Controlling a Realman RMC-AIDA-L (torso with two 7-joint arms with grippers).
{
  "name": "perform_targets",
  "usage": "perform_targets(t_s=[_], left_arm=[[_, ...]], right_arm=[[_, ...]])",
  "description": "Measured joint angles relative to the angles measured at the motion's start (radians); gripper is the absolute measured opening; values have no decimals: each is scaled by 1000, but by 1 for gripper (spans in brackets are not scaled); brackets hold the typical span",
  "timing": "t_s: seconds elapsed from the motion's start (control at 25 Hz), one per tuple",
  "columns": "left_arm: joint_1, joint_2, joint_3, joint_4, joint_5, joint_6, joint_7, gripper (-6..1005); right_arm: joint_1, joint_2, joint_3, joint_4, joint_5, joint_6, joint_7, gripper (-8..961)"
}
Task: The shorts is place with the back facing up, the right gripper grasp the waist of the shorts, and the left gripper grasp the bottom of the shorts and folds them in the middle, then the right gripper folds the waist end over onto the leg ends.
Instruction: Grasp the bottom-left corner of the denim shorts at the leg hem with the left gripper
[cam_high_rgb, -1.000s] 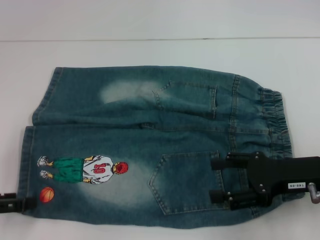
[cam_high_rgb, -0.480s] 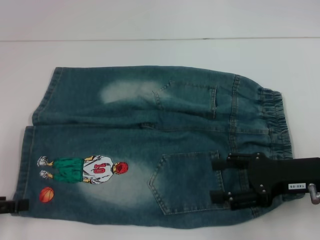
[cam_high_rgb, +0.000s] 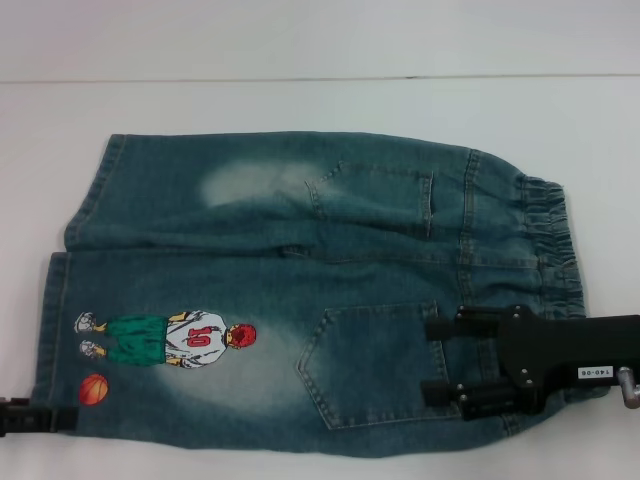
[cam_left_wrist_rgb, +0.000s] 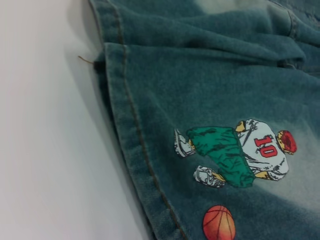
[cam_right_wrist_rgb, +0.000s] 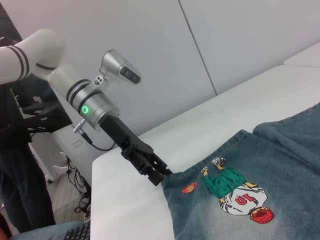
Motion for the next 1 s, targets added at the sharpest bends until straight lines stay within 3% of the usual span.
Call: perform_targets(t_s=[0.68, 1.0], left_arm=[[-8, -1, -12, 10, -27, 28, 0, 886], [3, 9, -9, -2, -79, 50, 4, 884]], right_arm=[[-3, 0, 3, 0, -1, 5, 0, 915], [-3, 0, 0, 0, -1, 9, 0, 915]])
